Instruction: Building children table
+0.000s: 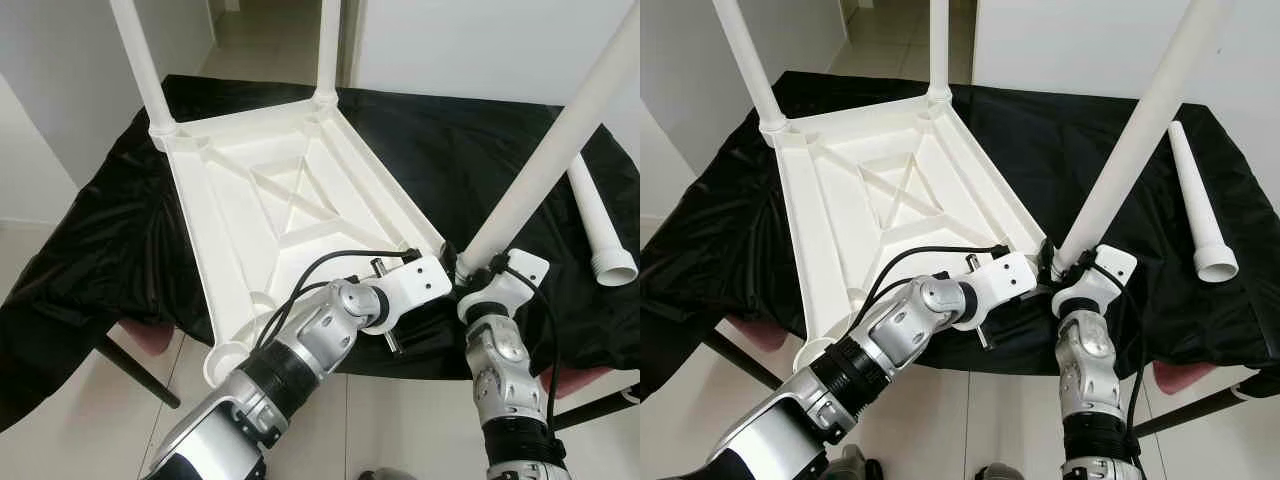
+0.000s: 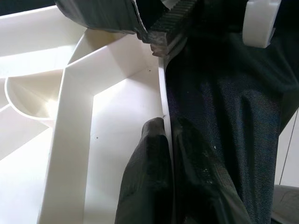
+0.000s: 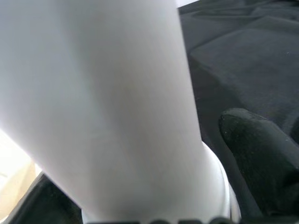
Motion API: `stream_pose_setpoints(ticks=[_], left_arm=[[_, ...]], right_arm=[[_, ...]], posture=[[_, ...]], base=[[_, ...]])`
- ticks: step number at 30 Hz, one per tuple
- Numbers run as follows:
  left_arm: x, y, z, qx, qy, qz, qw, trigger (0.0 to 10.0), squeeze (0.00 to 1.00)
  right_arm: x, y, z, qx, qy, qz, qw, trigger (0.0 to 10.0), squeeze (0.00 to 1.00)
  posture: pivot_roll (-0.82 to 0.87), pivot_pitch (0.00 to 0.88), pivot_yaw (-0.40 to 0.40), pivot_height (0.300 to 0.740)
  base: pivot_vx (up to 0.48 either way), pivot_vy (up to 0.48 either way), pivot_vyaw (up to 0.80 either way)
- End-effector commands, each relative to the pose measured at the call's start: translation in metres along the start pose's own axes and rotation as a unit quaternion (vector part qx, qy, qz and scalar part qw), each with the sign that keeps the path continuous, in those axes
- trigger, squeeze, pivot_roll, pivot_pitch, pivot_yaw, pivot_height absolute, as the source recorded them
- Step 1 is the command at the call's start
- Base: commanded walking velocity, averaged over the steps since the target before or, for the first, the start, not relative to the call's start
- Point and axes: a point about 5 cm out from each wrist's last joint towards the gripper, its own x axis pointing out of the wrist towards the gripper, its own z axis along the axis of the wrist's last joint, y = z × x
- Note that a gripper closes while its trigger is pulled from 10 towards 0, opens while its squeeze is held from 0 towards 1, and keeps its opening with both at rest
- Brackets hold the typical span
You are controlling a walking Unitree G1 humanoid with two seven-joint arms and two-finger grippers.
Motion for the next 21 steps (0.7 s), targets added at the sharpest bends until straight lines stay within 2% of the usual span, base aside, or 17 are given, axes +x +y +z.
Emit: stream_pose_setpoints(ticks=[1, 4, 7, 9, 15, 17, 21], left_arm=[[0.002, -0.002, 0.012, 0.008, -0.014, 0.008, 1.0, 10.0, 0.0], [0.001, -0.001, 0.012, 0.009, -0.014, 0.008, 1.0, 10.0, 0.0], [0.001, -0.001, 0.013, 0.01, -0.014, 0.008, 1.0, 10.0, 0.0], [0.001, 0.0, 0.012, 0.011, -0.013, 0.009, 1.0, 10.0, 0.0], [0.0, 0.002, 0.012, 0.012, -0.012, 0.011, 1.0, 10.0, 0.0], [-0.001, 0.003, 0.012, 0.012, -0.012, 0.012, 1.0, 10.0, 0.0], [-0.001, 0.004, 0.013, 0.012, -0.012, 0.012, 1.0, 10.0, 0.0]], right_arm=[[0.0, -0.008, -0.002, 0.006, 0.009, -0.006, 1.0, 10.0, 0.0], [0.011, -0.02, 0.007, -0.034, 0.009, 0.088, 0.995, 10.0, 0.0], [0.015, -0.021, 0.009, -0.05, 0.011, 0.122, 0.991, 10.0, 0.0], [0.019, -0.02, 0.011, -0.067, 0.018, 0.178, 0.982, 10.0, 0.0], [0.026, -0.022, 0.015, -0.082, 0.027, 0.221, 0.971, 10.0, 0.0], [0.034, -0.02, 0.02, -0.114, 0.028, 0.256, 0.959, 10.0, 0.0], [0.036, -0.02, 0.021, -0.124, 0.03, 0.274, 0.953, 10.0, 0.0]], posture=[[-0.02, 0.0, 0.017, 0.74], [-0.02, 0.0, 0.031, 0.74], [-0.02, 0.0, 0.035, 0.74], [-0.02, 0.0, 0.038, 0.74], [-0.02, 0.0, 0.041, 0.74], [-0.01, 0.0, 0.048, 0.74], [-0.02, 0.0, 0.05, 0.74]], base=[[0.0, 0.0, 0.0], [0.0, 0.0, 0.0], [0.0, 0.0, 0.0], [0.0, 0.0, 0.0], [0.0, 0.0, 0.0], [0.0, 0.0, 0.0], [0.0, 0.0, 0.0]])
